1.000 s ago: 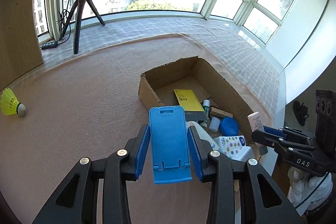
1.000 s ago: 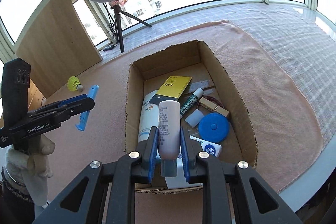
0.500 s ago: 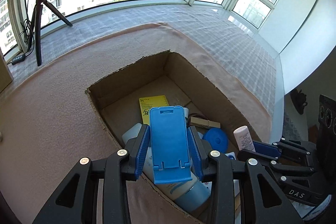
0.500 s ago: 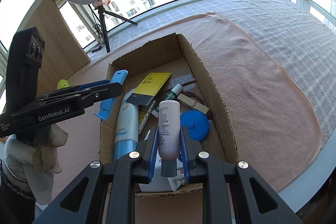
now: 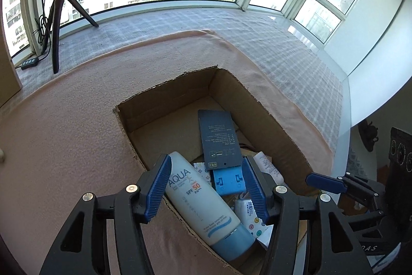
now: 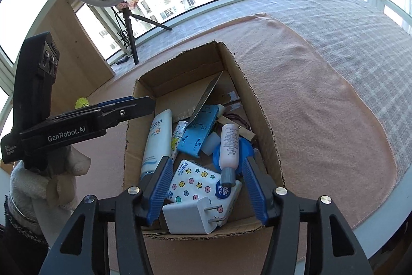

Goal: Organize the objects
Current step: 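Carry phone stand and lotion bottle into the box and open both grippers, then move the right gripper to the yellow shuttlecock on the floor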

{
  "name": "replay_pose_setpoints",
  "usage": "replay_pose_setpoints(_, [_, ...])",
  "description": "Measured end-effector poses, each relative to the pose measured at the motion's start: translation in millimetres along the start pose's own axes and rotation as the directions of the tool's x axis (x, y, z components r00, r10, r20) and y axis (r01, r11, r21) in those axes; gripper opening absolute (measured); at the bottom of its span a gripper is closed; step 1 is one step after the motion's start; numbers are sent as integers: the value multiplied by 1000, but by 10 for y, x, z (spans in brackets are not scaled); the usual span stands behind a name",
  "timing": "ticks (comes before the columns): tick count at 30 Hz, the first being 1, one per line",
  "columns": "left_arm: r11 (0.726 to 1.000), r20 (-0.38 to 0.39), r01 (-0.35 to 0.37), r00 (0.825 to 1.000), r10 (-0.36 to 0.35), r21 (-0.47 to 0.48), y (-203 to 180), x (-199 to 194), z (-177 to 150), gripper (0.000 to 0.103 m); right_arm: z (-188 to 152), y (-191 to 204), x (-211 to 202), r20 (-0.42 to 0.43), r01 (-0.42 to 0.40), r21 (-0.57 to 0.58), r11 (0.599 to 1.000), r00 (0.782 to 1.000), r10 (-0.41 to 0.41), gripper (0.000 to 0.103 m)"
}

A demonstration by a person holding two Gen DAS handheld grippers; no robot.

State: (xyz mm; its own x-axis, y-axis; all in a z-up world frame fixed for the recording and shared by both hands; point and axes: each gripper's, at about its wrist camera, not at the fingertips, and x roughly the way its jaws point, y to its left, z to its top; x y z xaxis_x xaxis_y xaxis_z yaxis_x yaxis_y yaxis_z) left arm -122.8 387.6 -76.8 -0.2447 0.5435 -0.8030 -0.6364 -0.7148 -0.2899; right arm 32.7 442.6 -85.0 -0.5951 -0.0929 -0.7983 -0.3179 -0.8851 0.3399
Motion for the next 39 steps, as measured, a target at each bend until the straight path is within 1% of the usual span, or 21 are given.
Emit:
replay_pose_setpoints(4, [999, 4, -34, 999, 34, -22, 115, -118, -77, 61, -1, 54, -25, -4, -19, -10, 1000, 1000, 19, 53])
replay_pose_setpoints(9, [995, 5, -79, 997, 79, -53, 359, -295, -175, 61, -28, 193, -54, 4, -46, -16, 999, 999, 46, 53])
replay_pose_setpoints(15, [984, 19, -129, 991, 132, -119, 790, -581, -360, 62, -39, 407, 2, -1, -60, -19, 998, 998, 60, 54])
replay_pose_setpoints(17, [978, 26, -146, 988, 151, -147, 979, -713, -451, 62, -14, 514, 47, -13, -86, -23, 996, 996, 86, 54])
replay_pose_setpoints(22, [954, 37, -188, 979, 202, -235, 1504, -1054, -765, 64, 80, 949, 240, -37, -118, -98, 988, 993, 115, 54])
replay_pose_setpoints(25, [929, 42, -217, 970, 240, -300, 1849, -1247, -970, 64, 153, 1294, 399, -56, -148, -165, 975, 988, 141, 54])
replay_pose_setpoints(28, [899, 49, -236, 961, 273, -370, 2222, -1407, -1122, 64, 256, 1650, 577, -77, -179, -231, 956, 983, 165, 54])
replay_pose_setpoints(31, [870, 66, -235, 955, 291, -433, 2591, -1532, -1208, 64, 410, 2008, 781, -107, -228, -280, 932, 973, 206, 54])
replay_pose_setpoints(34, [853, 95, -200, 956, 278, -483, 2946, -1579, -1215, 64, 581, 2354, 1023, -142, -280, -305, 910, 959, 247, 54])
replay_pose_setpoints(37, [839, 106, -189, 954, 280, -511, 3231, -1543, -1182, 64, 738, 2651, 1326, -190, -342, -304, 889, 936, 295, 54])
replay_pose_setpoints(38, [836, 113, -179, 955, 274, -519, 3320, -1513, -1166, 64, 786, 2746, 1446, -218, -365, -298, 882, 926, 309, 54])
replay_pose_setpoints(39, [831, 122, -167, 955, 270, -530, 3407, -1486, -1154, 64, 830, 2837, 1575, -252, -398, -286, 872, 909, 332, 54])
